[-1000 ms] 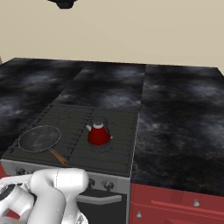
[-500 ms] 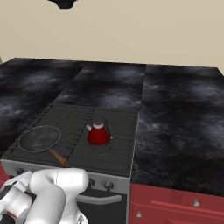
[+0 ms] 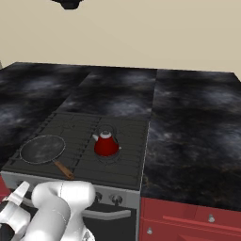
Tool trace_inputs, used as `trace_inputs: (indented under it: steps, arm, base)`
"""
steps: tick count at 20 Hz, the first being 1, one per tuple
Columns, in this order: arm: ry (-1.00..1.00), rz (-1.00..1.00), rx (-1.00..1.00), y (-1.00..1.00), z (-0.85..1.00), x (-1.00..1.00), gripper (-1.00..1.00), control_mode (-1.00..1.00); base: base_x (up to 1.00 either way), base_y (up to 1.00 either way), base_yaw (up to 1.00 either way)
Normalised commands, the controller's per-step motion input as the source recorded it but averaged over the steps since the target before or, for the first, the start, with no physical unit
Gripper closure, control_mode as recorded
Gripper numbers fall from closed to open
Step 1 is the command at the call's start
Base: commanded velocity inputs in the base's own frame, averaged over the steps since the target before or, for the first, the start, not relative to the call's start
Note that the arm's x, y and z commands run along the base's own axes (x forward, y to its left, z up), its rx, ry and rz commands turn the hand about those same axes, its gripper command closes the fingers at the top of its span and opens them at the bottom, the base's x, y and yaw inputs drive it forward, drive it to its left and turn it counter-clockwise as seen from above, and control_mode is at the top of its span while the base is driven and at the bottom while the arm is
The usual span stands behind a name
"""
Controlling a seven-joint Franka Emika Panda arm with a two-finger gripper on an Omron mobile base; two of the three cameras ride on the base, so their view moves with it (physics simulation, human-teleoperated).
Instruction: Pick the pan from the cabinet and place it on the stove. Then turn on the stove burner for the pan.
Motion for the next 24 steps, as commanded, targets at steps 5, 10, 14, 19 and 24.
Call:
trace_inputs:
  steps: [5,10,14,19,24]
  arm:
    - [-0.03,0.0,-0.27,0.0,0.11,-0.3,1.0,-1.0]
    - [0.05,0.0,-0.12,0.1,-0.06,-0.1,1.0,-1.0]
    - [0.06,0.0,-0.01,0.18,-0.08,-0.03,-1.0,-1.0]
    - [0.0,0.0,0.0,0.09,0.0,-0.41,-1.0,-1.0]
    - [0.0,0.0,0.0,0.21,0.0,-0.7,-1.0,-1.0]
  base:
    - [0.0,0.0,0.0]
    - [0.0,0.0,0.0]
    - [0.0,0.0,0.0]
    - [0.0,0.0,0.0]
    - [0.0,0.0,0.0]
